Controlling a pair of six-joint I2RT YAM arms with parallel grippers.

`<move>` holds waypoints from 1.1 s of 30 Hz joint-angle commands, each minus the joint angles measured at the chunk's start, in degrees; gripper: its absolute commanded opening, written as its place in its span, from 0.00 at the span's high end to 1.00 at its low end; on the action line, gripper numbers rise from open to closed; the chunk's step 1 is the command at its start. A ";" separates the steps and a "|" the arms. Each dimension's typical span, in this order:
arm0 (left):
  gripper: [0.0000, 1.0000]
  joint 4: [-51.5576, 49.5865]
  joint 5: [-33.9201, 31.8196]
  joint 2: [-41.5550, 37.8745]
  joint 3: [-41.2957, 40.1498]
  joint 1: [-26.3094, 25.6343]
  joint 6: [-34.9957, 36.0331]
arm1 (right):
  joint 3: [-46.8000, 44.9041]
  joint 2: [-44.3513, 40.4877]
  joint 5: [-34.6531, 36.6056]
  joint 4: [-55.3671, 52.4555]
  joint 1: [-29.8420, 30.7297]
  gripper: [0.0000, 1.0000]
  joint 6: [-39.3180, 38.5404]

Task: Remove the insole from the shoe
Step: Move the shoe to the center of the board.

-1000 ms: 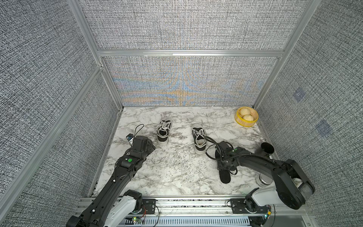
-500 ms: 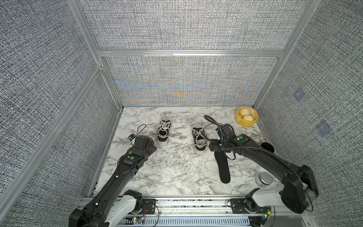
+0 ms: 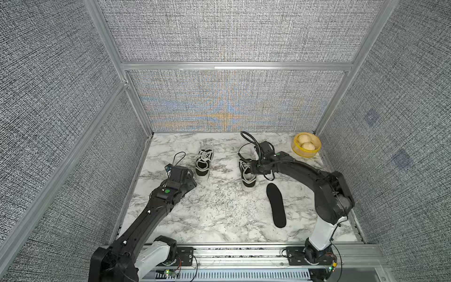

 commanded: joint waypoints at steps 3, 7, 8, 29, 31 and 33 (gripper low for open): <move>0.29 1.50 1.67 4.62 4.27 1.26 5.33 | 3.05 4.02 0.55 2.13 -1.67 0.78 -1.05; 0.28 2.48 6.68 10.73 9.29 3.01 10.42 | 7.50 7.11 1.56 1.29 -3.45 0.90 -2.83; 0.28 2.34 8.14 12.56 10.80 3.44 11.60 | 8.59 7.76 1.56 1.22 -3.93 0.92 -3.11; 0.77 -5.13 14.27 51.29 40.45 6.03 26.86 | -3.40 -11.16 -4.41 4.74 -6.15 0.33 -3.40; 0.89 -5.02 14.97 52.07 40.85 5.91 27.19 | -6.55 -15.05 -4.52 4.36 -6.11 0.34 -3.09; 0.99 -4.05 15.67 51.19 39.56 5.63 27.11 | -8.93 -18.51 -4.48 3.66 -5.98 0.34 -2.67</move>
